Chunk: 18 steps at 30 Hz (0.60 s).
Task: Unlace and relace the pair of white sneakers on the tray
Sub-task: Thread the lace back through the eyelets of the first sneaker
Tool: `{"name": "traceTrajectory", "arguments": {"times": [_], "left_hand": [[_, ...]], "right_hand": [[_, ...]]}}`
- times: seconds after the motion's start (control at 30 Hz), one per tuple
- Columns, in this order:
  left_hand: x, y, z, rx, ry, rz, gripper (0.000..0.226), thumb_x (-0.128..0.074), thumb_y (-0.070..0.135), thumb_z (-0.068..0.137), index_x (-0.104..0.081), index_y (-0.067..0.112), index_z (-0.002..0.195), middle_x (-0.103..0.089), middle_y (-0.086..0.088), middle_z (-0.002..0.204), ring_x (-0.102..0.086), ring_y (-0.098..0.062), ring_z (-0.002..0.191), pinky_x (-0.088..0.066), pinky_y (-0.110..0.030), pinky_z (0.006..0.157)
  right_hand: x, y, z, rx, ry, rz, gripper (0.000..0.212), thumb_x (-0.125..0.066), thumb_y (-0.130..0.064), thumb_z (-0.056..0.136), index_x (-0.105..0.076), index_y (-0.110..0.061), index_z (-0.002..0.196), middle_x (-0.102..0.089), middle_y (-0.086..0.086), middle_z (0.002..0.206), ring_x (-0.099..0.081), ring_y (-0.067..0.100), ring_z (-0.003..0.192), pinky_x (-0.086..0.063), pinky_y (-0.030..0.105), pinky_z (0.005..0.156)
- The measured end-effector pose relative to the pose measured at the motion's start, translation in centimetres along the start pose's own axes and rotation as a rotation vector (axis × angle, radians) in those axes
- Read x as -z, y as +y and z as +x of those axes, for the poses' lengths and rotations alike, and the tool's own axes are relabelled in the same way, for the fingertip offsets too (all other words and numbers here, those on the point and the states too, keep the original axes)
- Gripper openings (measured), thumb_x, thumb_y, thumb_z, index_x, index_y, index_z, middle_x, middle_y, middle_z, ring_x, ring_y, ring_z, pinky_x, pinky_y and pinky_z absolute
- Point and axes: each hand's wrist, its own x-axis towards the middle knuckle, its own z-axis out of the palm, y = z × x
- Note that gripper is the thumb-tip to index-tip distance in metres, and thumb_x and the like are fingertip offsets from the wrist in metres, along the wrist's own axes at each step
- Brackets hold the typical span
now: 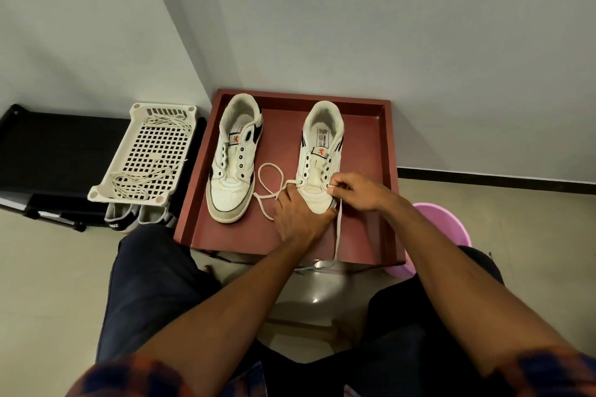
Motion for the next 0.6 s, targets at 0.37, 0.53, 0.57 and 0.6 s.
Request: {"name": "traceTrajectory", "arguments": {"times": [0.37,0.53,0.57,0.6], "left_hand": [[-0.9,0.5,1.2,0.099,0.123,-0.03,0.105,-0.075,0.073,0.054,-0.045,0.012,0.134,-0.054,-0.01,0.132,-0.049,-0.034,0.123,-0.041,-0.046,0.1],[-1.6,1.2,0.8,0.162,0.147,-0.044,0.102,-0.077,0.068,0.059,-0.044,0.01,0.135,-0.051,-0.012,0.137,-0.048,-0.035,0.122,-0.039,-0.044,0.1],[-1.7,1.4,0.8,0.17,0.145,-0.043,0.101,-0.078,0.067,0.06,-0.043,0.01,0.136,-0.051,-0.012,0.137,-0.048,-0.036,0.122,-0.039,-0.044,0.1],[-1.8,1.5,0.8,0.178,0.142,-0.041,0.101,-0.078,0.066,0.06,-0.043,0.01,0.137,-0.05,-0.013,0.137,-0.048,-0.036,0.122,-0.04,-0.044,0.1]], "right_hand": [[0.5,-0.5,0.6,-0.05,-0.027,0.042,0.027,-0.059,-0.028,0.1,-0.061,-0.03,0.073,-0.063,-0.014,0.075,-0.055,0.009,0.074,-0.048,0.039,0.078],[5.0,0.3,-0.6,-0.112,-0.026,-0.095,0.018,-0.063,-0.016,0.094,-0.074,-0.021,0.082,-0.069,-0.009,0.089,-0.059,0.005,0.081,-0.045,0.026,0.074],[6.0,0.7,-0.9,-0.143,-0.025,-0.13,0.022,-0.062,-0.013,0.094,-0.072,-0.026,0.08,-0.067,-0.013,0.086,-0.057,-0.001,0.078,-0.042,0.022,0.07],[6.8,1.1,-1.2,-0.173,-0.028,-0.153,0.025,-0.06,-0.012,0.094,-0.071,-0.03,0.079,-0.066,-0.016,0.083,-0.056,-0.004,0.076,-0.039,0.019,0.067]]}}
